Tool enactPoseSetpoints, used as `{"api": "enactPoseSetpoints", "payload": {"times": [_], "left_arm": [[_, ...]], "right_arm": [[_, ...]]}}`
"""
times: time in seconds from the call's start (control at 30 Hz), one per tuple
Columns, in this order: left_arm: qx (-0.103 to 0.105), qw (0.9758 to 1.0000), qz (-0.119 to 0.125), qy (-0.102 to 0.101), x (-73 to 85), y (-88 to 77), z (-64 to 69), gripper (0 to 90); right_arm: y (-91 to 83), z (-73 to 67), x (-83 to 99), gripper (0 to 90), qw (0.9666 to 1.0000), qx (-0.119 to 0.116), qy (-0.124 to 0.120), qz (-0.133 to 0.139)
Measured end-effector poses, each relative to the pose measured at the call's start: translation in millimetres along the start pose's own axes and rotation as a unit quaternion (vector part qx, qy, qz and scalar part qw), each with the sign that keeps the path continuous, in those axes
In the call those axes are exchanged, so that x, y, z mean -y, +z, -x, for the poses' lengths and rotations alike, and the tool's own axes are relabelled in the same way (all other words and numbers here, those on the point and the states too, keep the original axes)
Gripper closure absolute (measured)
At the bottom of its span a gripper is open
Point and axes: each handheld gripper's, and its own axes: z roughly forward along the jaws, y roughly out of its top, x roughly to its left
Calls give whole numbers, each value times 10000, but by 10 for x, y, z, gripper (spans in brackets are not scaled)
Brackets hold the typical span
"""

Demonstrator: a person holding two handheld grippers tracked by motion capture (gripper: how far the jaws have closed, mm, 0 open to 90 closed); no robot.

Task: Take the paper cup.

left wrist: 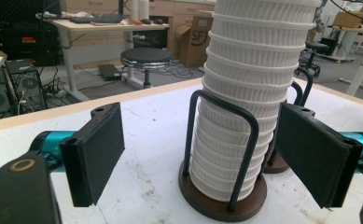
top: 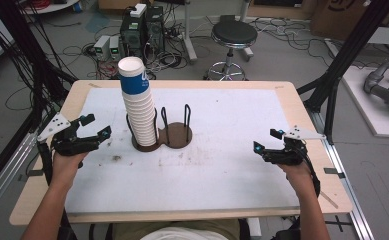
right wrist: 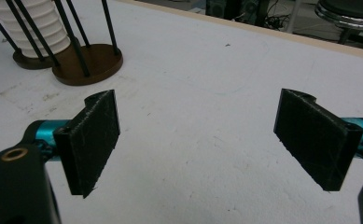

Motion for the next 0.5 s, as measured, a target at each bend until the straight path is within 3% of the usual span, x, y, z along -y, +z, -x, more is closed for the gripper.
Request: {"api": "enactPoseSetpoints", "payload": {"times": [0.37,0.5], "left_arm": [[-43,10000,-54,16,11,2,-5,163],[-37,9999,-99,41,11,-8,-5,164]], "right_arm": [[10,-18,-9,145,10000,-73,-1,14],[-5,-56,-59,145,9994,-237,61,236]]}}
